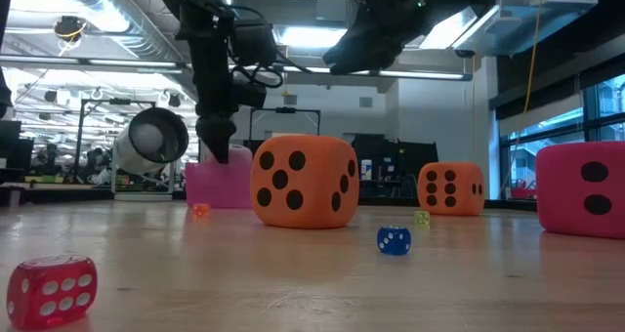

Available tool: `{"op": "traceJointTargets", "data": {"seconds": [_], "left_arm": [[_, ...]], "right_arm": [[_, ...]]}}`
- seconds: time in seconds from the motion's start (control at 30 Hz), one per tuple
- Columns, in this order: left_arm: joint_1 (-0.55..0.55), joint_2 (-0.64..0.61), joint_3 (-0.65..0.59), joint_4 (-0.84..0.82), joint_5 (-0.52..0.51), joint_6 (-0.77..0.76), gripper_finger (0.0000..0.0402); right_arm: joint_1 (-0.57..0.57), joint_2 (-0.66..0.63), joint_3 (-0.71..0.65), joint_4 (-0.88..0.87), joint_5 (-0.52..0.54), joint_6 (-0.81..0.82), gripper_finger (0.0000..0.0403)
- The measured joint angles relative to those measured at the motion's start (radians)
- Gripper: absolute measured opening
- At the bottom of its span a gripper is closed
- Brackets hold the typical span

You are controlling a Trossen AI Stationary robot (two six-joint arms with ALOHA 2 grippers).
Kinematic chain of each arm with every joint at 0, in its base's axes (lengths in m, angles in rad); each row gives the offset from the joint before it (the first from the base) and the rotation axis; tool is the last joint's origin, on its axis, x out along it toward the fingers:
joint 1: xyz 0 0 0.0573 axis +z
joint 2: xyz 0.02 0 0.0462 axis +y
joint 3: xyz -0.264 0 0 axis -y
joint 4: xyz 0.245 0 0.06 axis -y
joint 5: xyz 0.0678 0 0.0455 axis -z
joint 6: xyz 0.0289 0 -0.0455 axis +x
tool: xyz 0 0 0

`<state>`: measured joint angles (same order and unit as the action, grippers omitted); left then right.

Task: Pick & Place Dice
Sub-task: Put the large pink die into the red bin, then put the right large orange die into the red bin

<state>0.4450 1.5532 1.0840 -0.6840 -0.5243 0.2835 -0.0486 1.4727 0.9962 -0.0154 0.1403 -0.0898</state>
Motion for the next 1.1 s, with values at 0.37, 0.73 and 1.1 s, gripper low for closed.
{"op": "traceJointTargets", "data": {"seconds": [0.37, 0.73, 1.1], "left_arm": [[0.000, 0.001, 0.000, -0.012, 0.045, 0.045, 0.0338], [0.002, 0.001, 0.000, -0.039, -0.024, 0.020, 0.0377], [0.002, 0.001, 0.000, -0.060, 0.009, -0.011, 0.0400]], "right_arm": [[0.000, 0.000, 0.000, 0.000, 0.000, 0.000, 0.0378], [0.000, 0.000, 0.000, 0.000, 0.000, 0.000, 0.0378], [0.000, 0.000, 0.000, 0.000, 0.000, 0.000, 0.0378]]}}
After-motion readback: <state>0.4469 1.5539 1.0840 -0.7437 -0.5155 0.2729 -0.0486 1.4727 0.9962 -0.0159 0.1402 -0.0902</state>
